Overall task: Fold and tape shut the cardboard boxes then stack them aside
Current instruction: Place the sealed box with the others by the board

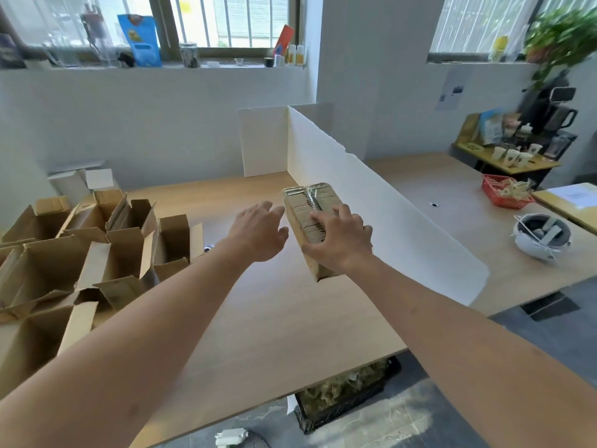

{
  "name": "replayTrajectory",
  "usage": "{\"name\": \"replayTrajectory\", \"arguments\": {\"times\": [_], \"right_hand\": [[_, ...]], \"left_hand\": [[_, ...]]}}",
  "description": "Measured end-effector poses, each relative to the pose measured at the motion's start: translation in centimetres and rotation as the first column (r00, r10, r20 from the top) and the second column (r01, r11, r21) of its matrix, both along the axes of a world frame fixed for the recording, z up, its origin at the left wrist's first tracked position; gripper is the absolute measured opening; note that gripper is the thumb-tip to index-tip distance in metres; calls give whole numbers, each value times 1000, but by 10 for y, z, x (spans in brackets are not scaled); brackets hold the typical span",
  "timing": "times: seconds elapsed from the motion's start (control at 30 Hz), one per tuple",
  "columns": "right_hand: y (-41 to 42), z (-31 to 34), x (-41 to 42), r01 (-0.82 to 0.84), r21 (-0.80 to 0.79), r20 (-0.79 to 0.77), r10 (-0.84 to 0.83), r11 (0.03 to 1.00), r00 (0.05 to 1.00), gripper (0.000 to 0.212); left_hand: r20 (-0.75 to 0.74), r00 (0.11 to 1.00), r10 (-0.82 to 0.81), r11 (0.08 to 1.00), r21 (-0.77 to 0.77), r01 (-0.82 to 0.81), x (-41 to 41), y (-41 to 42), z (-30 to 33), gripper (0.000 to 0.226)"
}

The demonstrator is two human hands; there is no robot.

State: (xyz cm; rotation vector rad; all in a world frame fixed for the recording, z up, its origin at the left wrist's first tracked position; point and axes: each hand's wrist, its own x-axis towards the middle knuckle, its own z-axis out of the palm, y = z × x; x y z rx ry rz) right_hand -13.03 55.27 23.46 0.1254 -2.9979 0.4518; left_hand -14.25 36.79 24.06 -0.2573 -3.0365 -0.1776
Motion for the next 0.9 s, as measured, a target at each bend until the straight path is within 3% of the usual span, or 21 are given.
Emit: {"name": "replayTrajectory", "arguments": {"times": [0.5,0.9], "right_hand": [[32,-59,-143,41,-4,149,-39,999,988,65],[46,-133,-281,-73,-3,316,70,997,946,68]], "left_hand": [[114,993,-21,1000,-17,23,-149,30,-50,52],[170,972,161,987,0,-163,-247,54,-117,53]]}}
